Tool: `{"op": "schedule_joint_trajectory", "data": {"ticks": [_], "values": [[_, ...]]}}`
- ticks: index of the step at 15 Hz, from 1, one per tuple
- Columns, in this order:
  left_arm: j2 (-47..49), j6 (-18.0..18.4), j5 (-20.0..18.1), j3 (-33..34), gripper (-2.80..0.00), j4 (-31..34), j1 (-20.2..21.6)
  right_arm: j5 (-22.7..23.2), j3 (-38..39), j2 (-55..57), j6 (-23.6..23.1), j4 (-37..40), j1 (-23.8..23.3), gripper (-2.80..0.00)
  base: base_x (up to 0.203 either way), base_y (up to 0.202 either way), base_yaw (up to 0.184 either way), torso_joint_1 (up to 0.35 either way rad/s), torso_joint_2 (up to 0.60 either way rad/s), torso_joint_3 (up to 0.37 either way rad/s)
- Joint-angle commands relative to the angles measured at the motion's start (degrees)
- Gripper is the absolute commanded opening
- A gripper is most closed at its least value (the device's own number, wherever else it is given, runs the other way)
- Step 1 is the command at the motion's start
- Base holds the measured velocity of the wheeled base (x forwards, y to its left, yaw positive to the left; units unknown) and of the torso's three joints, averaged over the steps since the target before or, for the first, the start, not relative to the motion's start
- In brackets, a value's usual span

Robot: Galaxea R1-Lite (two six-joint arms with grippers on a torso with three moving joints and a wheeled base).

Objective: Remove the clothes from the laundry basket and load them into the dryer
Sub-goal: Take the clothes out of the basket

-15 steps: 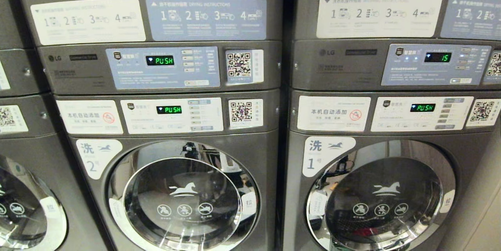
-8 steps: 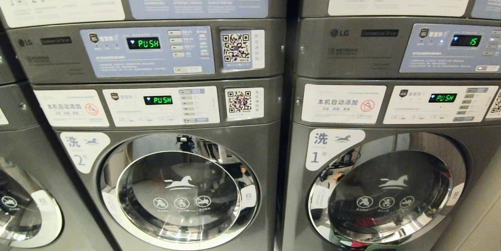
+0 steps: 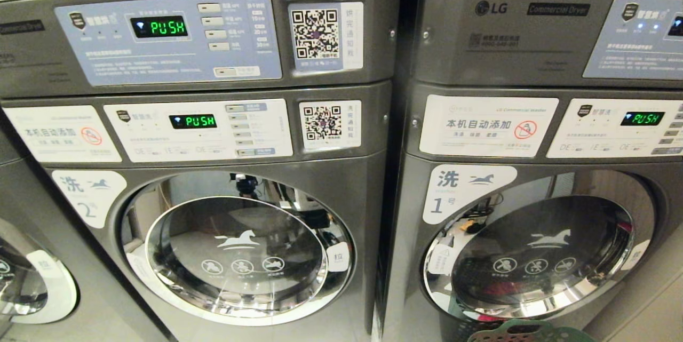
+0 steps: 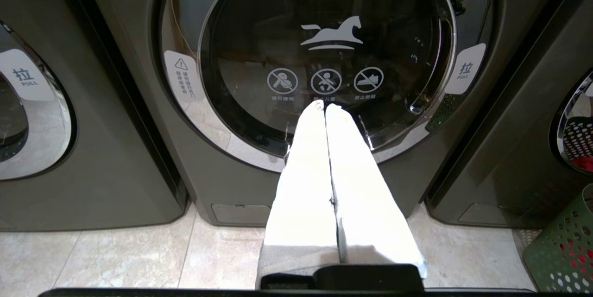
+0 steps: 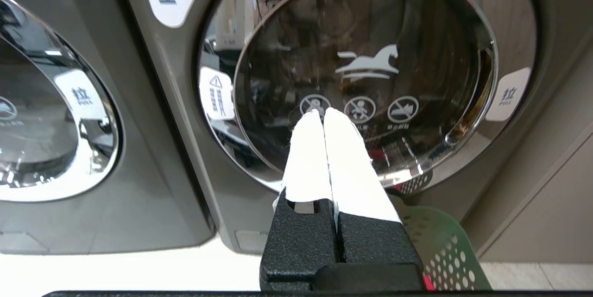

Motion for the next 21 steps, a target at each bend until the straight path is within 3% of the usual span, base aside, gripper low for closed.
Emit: {"op": "schedule_joint_trajectory", "data": {"ticks": [1,21], "values": [[-0.02,-0.02,0.02,-0.01,-2.8,-0.01,0.01,0.01,0.0,-0.01,0.02,0.0,0.02,-2.8,0.0,0.0,0.0,0.002,0.01,-0.193],[-0.02,-0.2,0.02,-0.01,-2.8,-0.01,0.01,0.01,0.0,-0.01,0.02,0.0,0.02,-2.8,0.0,0.0,0.0,0.002,0.0,-0.198]]}}
